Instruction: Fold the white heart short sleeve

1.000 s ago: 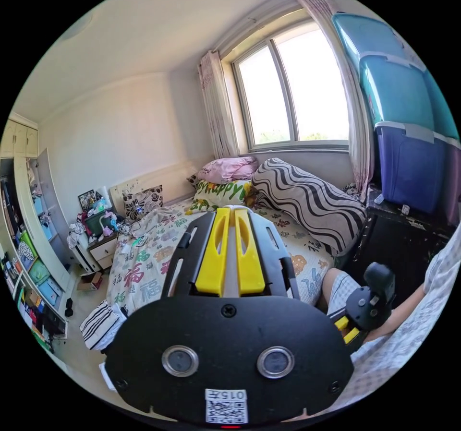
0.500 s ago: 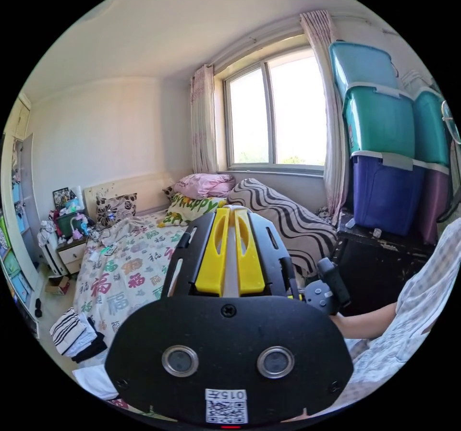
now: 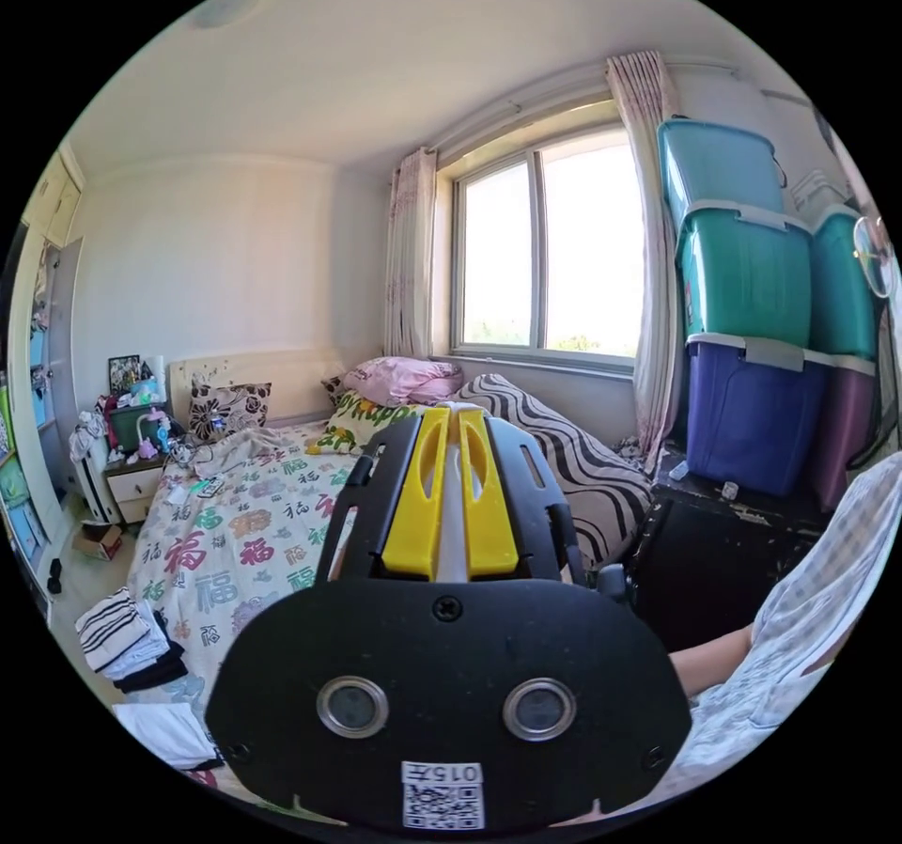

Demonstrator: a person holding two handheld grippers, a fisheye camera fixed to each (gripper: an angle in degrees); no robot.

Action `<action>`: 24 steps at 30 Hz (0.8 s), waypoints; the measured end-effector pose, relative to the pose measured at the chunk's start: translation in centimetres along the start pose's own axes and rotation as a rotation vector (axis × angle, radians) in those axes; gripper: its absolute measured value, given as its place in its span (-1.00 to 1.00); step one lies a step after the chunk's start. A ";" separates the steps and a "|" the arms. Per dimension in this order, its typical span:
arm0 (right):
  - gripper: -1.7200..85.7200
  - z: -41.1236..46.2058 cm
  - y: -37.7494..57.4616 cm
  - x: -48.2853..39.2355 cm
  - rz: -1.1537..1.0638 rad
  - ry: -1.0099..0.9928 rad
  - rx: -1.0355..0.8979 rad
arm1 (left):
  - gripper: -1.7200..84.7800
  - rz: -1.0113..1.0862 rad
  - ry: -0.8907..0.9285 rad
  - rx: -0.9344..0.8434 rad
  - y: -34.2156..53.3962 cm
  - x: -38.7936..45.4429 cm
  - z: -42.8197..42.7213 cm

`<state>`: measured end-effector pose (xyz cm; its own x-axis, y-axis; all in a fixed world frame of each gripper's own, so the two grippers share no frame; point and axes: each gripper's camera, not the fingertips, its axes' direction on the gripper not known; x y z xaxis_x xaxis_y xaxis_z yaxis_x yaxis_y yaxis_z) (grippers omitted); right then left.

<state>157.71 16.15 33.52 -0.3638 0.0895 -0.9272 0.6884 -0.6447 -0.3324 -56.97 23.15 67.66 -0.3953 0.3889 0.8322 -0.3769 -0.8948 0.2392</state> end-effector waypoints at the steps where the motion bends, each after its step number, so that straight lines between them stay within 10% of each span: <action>1: -0.74 -0.2 0.0 -0.3 0.008 0.013 0.028 | -0.97 -0.008 -0.008 0.011 0.0 -0.3 -0.4; 14: -0.95 -16.3 -1.6 10.6 0.241 -0.020 0.330 | -0.97 0.002 -0.347 0.074 1.4 -6.2 -9.4; 24: -0.96 -32.2 -8.5 10.0 0.220 0.176 0.923 | -0.97 0.074 -0.607 0.708 -3.5 -1.6 -17.5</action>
<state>168.41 46.95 21.48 -0.1346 -0.0402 -0.9901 -0.0621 -0.9969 0.0489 -69.71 29.51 56.71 0.1824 0.3229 0.9287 0.3084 -0.9157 0.2578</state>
